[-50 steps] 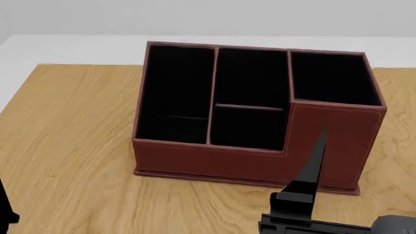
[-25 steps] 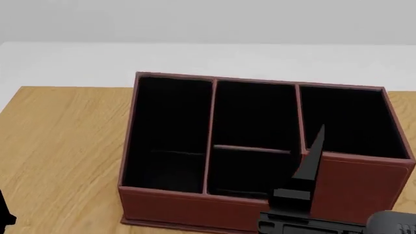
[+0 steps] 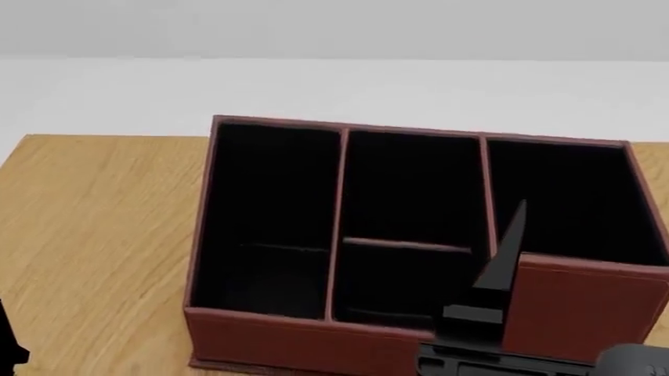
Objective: Pick up the book and place it in the front compartment of the caddy.
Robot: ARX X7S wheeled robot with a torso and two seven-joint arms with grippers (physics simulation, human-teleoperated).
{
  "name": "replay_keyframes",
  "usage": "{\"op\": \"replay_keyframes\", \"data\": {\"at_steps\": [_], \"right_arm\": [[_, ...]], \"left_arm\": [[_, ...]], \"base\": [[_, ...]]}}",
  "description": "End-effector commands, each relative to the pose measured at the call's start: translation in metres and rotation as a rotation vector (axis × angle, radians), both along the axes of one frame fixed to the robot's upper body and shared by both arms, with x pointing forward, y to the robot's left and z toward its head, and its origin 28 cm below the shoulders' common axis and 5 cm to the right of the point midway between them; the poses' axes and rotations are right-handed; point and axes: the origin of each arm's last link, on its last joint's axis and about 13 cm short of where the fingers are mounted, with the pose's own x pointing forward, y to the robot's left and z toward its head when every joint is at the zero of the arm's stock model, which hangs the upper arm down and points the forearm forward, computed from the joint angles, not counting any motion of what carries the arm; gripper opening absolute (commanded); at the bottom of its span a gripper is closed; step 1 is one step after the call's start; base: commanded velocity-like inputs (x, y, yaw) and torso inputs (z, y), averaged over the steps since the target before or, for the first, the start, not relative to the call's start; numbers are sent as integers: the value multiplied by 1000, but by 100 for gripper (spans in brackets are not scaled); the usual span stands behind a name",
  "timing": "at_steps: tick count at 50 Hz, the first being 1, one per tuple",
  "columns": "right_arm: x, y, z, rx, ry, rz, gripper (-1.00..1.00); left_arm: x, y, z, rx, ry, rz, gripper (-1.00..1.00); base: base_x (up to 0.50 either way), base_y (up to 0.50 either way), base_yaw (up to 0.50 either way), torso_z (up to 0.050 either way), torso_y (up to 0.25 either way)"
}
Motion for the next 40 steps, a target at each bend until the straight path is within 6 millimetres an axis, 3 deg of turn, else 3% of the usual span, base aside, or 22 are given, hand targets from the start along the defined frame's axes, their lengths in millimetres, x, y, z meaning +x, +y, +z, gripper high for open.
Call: {"op": "replay_keyframes", "data": {"at_steps": [1,28,40], "right_arm": [[-2,-1,3,-4,-9,-3,100],[-1,0,6,-7,-16,-2,100],[-1,0,7,-9,-17,-2,100]], "left_arm": [[0,-1,1,18,-3,4,100],[2,-1,2,13,-13,-2,100],[-1,-1,3,1,-22,-9,100]], "base": [[0,0,0,0,-166],[-1,0,0,0,-168],[0,0,0,0,0]]}}
